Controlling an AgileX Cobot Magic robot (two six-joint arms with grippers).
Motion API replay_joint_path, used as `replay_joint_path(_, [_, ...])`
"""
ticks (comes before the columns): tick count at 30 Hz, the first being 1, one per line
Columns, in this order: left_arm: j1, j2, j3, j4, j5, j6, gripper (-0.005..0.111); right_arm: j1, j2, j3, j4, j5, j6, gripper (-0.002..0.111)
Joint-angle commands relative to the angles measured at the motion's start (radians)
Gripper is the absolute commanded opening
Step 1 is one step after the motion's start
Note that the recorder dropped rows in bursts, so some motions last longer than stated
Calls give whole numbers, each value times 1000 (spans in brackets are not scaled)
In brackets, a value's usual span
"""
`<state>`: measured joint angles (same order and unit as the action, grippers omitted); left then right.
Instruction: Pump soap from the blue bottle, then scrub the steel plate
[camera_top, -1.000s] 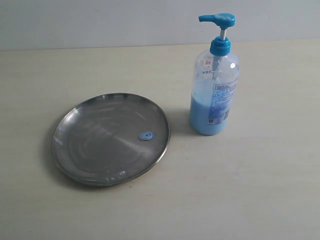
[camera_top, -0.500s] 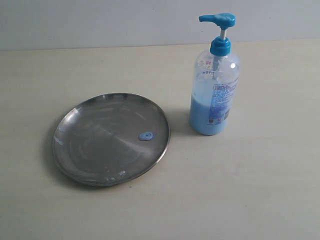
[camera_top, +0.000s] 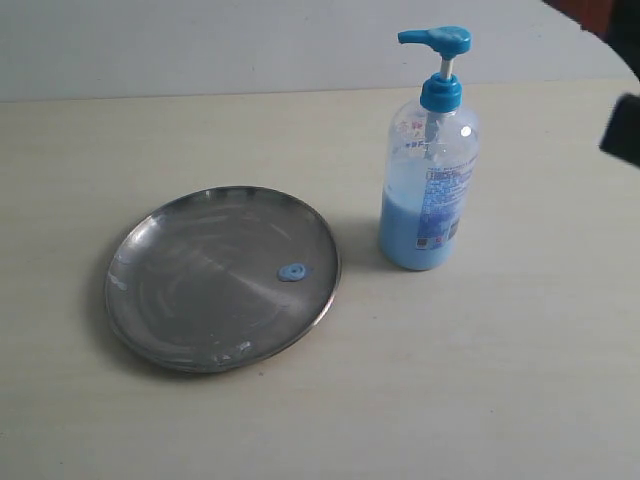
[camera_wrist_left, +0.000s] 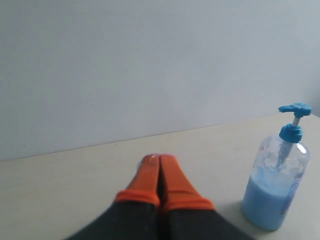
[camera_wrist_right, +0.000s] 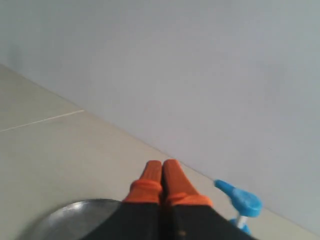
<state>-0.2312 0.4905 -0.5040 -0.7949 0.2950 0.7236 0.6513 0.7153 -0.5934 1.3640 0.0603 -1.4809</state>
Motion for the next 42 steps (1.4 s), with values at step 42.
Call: replay_joint_path(42, [128,-156,4,521,53,-450,0,0,-58,7,205,-656,-138,0])
